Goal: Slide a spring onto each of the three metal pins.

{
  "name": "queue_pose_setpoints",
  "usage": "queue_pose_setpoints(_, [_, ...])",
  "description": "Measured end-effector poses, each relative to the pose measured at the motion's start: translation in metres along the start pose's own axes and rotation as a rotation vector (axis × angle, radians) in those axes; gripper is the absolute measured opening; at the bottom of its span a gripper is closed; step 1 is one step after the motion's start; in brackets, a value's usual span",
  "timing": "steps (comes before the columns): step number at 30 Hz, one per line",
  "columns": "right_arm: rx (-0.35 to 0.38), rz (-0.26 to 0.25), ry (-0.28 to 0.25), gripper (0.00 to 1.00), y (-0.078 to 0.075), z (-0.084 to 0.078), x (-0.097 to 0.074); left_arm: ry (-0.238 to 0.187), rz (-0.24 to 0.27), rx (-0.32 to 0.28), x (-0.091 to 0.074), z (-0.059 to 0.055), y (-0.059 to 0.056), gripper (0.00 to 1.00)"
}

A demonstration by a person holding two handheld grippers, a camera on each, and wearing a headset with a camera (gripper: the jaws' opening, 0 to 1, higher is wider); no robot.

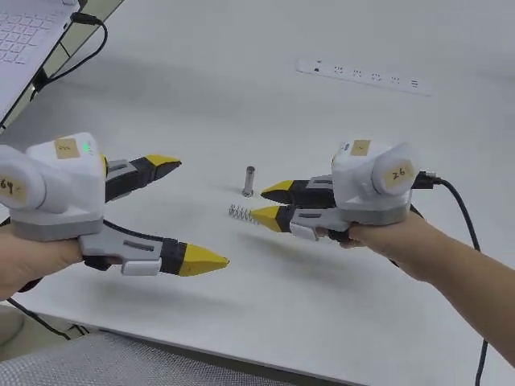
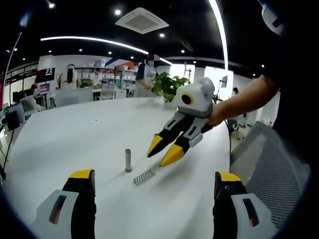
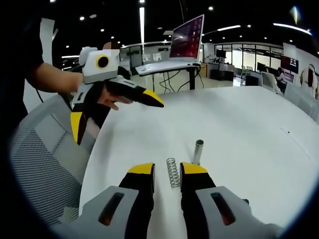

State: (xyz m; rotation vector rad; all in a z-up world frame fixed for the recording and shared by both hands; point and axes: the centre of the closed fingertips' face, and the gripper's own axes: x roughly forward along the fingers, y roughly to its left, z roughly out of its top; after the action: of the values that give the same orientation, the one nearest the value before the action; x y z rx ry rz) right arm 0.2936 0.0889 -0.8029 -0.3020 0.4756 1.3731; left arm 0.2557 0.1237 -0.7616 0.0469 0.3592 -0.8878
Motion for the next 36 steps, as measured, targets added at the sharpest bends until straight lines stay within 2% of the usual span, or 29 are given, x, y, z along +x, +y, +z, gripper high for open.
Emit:
queue_pose_setpoints(16, [0.018, -0.012, 0.112, 0.15, -0.005, -0.029, 0.02, 0.007, -0.002, 0.002, -0.002, -0.001, 0.0, 0.97])
queue_pose_setpoints(22, [0.02, -0.023, 0.127, 0.11, -0.007, -0.032, 0.023, 0.01, -0.007, 0.002, -0.001, -0.002, -0.002, 0.97])
queue_pose_setpoints(28, [0.009, -0.022, 0.167, 0.09, -0.007, -0.043, 0.026, 0.01, -0.007, 0.002, -0.001, -0.001, -0.003, 0.97])
queue_pose_setpoints(29, [-0.001, -0.019, 0.149, 0.09, -0.006, -0.04, 0.025, 0.01, -0.007, 0.002, -0.001, -0.001, -0.002, 0.97])
queue_pose_setpoints(36, [-0.031, -0.013, 0.167, 0.08, -0.005, -0.04, 0.021, 0.014, -0.01, 0.002, 0.0, -0.003, -0.004, 0.97])
